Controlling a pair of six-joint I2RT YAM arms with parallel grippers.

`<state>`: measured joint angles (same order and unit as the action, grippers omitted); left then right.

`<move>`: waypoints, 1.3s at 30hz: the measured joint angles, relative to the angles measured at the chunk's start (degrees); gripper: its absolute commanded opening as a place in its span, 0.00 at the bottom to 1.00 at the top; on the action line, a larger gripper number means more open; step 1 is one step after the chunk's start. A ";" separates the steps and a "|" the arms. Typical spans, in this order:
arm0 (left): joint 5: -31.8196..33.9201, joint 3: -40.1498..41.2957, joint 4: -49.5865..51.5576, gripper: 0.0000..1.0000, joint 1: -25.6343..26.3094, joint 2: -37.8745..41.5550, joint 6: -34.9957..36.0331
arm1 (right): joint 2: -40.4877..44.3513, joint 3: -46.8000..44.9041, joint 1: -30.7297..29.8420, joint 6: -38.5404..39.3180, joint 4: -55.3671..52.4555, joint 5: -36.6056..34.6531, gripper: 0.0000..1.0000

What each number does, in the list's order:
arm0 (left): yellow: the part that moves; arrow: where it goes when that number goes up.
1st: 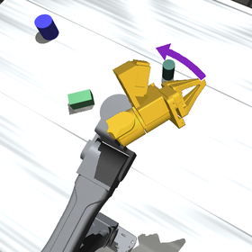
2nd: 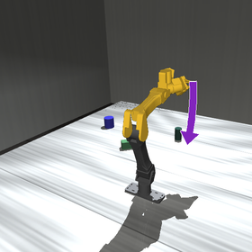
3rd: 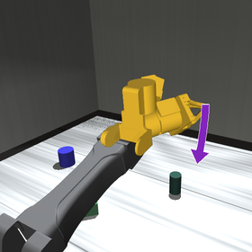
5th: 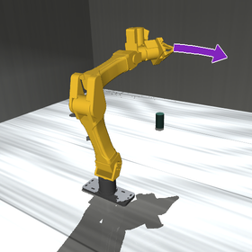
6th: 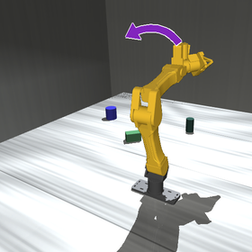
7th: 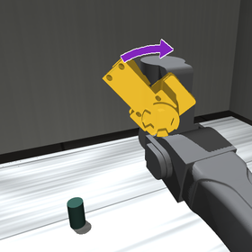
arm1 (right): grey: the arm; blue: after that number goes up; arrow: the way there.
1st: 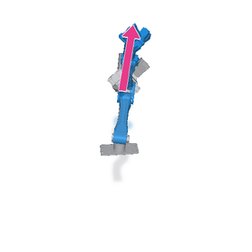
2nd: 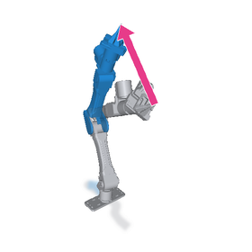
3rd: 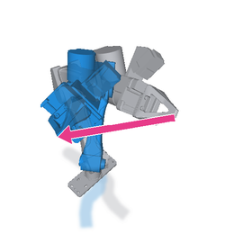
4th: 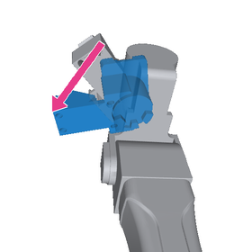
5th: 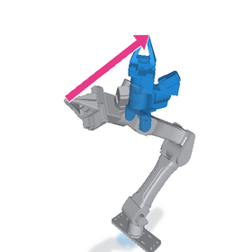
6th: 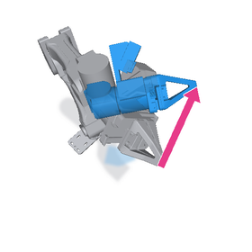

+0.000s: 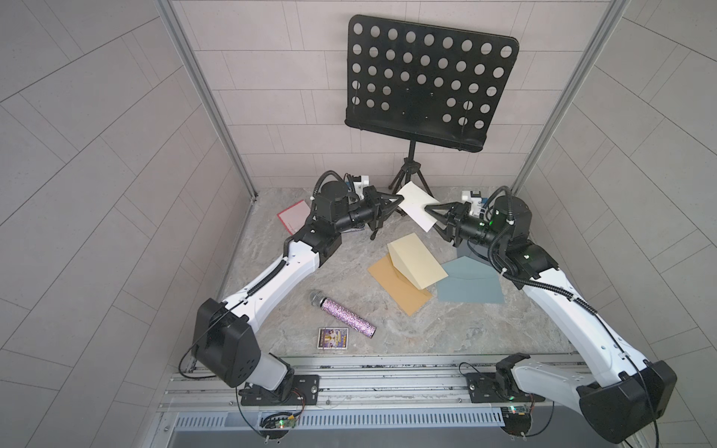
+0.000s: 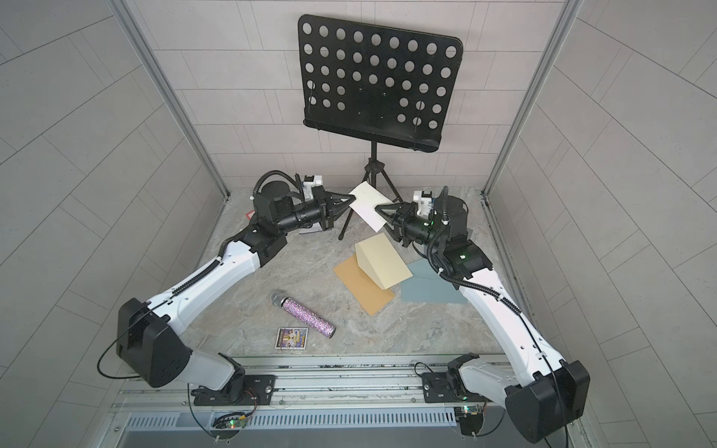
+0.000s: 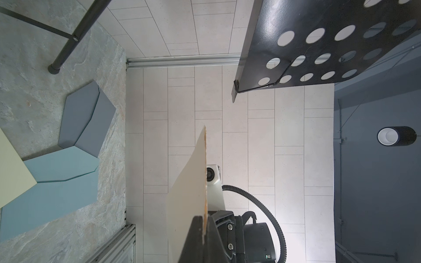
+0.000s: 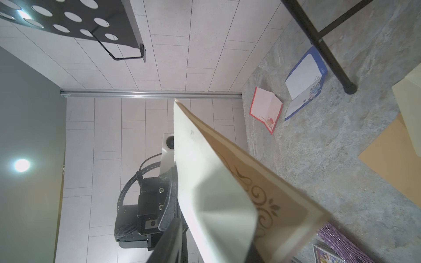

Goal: Take the letter paper out of the envelope
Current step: Unfold the letter paper.

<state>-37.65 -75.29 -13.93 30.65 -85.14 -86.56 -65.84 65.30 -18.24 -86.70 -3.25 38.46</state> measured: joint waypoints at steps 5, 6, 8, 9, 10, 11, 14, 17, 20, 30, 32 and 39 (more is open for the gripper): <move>0.24 -0.04 0.11 0.00 0.31 -0.46 -0.17 | -0.20 0.07 -1.51 0.52 0.00 0.00 0.10; 0.22 -0.04 0.17 0.00 0.31 -0.48 -0.15 | -0.20 0.24 -1.62 0.94 -0.44 -0.11 0.03; 0.22 -0.13 0.52 0.15 0.31 -0.52 -0.13 | -0.28 1.55 -1.62 2.93 -2.86 -0.22 0.00; 0.20 -0.15 0.59 0.36 0.35 -0.55 -0.09 | -0.42 2.82 -1.62 5.11 -4.98 -0.39 0.00; 0.22 -0.24 0.96 0.58 0.37 -0.55 -0.02 | -0.85 5.25 -1.64 8.35 -8.76 -0.59 0.00; 0.37 -0.52 1.73 0.75 0.37 -0.55 0.07 | -1.46 8.15 -1.64 12.24 -12.72 -1.03 0.00; 1.31 -2.54 7.69 1.00 0.31 -0.20 1.95 | -2.67 15.78 -1.66 25.64 -23.04 -2.89 0.00; 4.00 -4.44 16.11 1.00 -0.46 2.32 4.37 | -1.97 19.23 -2.29 40.98 -31.26 -6.58 0.00; 4.66 -5.18 21.90 1.00 -2.01 6.08 5.35 | 0.26 17.62 -4.37 55.60 -35.91 -10.60 0.00; -2.80 -8.07 32.92 1.00 -3.04 7.10 5.68 | 15.91 -0.68 -14.14 94.25 -28.59 -20.37 0.00; -4.63 -8.07 34.14 1.00 -2.71 6.14 5.84 | 16.26 -1.14 -16.15 99.93 -26.14 -20.96 0.00; -8.11 -7.85 35.23 1.00 -0.81 4.74 6.49 | 13.77 -1.68 -19.10 112.41 -21.92 -23.04 0.00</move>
<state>-45.76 -83.13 21.30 29.85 -80.40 -80.07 -52.07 63.61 -37.34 25.71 -25.17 15.42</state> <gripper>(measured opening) 0.998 0.046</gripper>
